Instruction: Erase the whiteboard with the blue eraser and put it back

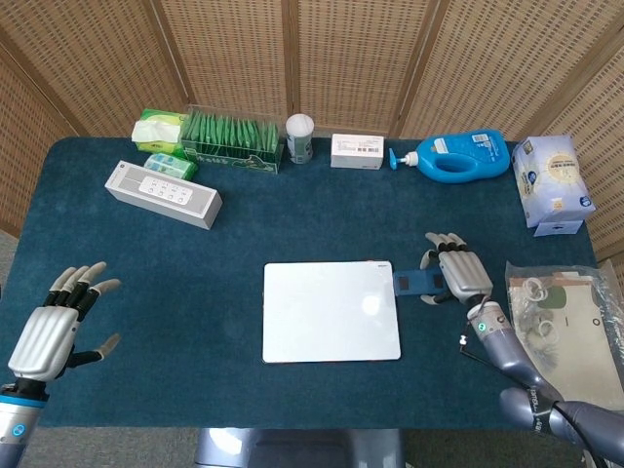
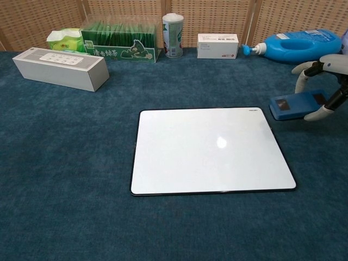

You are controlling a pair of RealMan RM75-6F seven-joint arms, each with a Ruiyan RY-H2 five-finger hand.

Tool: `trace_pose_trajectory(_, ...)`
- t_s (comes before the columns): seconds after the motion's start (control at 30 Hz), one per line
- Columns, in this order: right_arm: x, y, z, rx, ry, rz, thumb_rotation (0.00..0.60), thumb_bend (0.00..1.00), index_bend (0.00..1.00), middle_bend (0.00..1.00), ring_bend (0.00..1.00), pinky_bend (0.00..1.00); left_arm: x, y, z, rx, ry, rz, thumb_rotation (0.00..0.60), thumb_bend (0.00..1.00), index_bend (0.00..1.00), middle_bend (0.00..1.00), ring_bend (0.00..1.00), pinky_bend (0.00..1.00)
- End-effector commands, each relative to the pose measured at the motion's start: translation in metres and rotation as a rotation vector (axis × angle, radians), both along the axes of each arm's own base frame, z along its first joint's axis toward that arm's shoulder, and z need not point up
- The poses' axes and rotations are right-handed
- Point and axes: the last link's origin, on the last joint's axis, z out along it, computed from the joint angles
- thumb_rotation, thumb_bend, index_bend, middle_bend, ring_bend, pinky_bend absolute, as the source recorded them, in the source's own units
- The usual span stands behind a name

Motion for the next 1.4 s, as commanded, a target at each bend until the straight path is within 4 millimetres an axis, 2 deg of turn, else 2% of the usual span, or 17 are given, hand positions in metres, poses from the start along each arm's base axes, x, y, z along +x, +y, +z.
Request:
trace_pose_trajectory(0.03,-0.001,-0.003,0.001,-0.01,0.014,0.003,0.6,0.16,0.23,0.0,0.0,0.0,-0.002,0.002,-0.002,-0.005,0.001,0.01,0.6,0.32,0.2,0.07,0.04,0.0)
trace_pose_trajectory(0.07,-0.002,-0.003,0.002,-0.012,0.016,0.003,0.6,0.17,0.17,0.0,0.0,0.0,-0.003,0.002,-0.002,-0.005,0.001,0.012,0.6,0.32,0.2,0.07,0.04,0.0)
trace_pose_trajectory(0.3,-0.007,-0.003,0.013,-0.041,0.034,-0.003,0.6,0.2,0.01,0.0,0.0,0.0,-0.006,0.01,-0.002,-0.002,0.007,0.019,0.6,0.32,0.2,0.06,0.02,0.0)
trace_pose_trajectory(0.53,-0.01,0.006,0.042,-0.156,-0.028,-0.006,0.6,0.21,0.0,0.0,0.0,0.0,-0.008,0.011,-0.002,-0.005,0.0,0.034,0.6,0.32,0.19,0.06,0.02,0.0)
trace_pose_trajectory(0.67,-0.014,0.015,0.055,-0.21,-0.039,-0.009,0.6,0.22,0.04,0.0,0.0,0.0,-0.009,0.011,-0.001,-0.006,0.001,0.042,0.6,0.32,0.19,0.06,0.02,0.0)
trace_pose_trajectory(0.73,-0.027,0.03,0.075,-0.263,-0.002,-0.028,0.6,0.21,0.06,0.0,0.0,0.0,-0.012,0.009,-0.003,-0.02,0.0,0.057,0.6,0.32,0.19,0.06,0.02,0.0)
trace_pose_trajectory(0.9,-0.047,0.062,0.098,-0.331,0.086,-0.036,0.6,0.22,0.15,0.0,0.0,0.0,-0.017,0.008,-0.003,-0.013,0.006,0.074,0.6,0.32,0.19,0.07,0.02,0.0)
trace_pose_trajectory(1.03,-0.054,0.079,0.108,-0.366,0.113,-0.043,0.6,0.22,0.23,0.02,0.0,0.0,-0.019,0.007,-0.003,-0.013,0.005,0.078,0.6,0.32,0.21,0.1,0.03,0.0)
trace_pose_trajectory(1.27,-0.067,0.118,0.12,-0.413,0.163,-0.068,0.6,0.22,0.29,0.04,0.0,0.0,-0.024,0.002,-0.005,-0.016,0.005,0.091,0.6,0.32,0.27,0.15,0.07,0.0)
trace_pose_trajectory(1.4,-0.069,0.151,0.13,-0.47,0.152,-0.094,0.6,0.22,0.33,0.08,0.0,0.0,-0.032,-0.006,0.0,0.045,0.005,0.091,0.6,0.32,0.29,0.17,0.1,0.0)
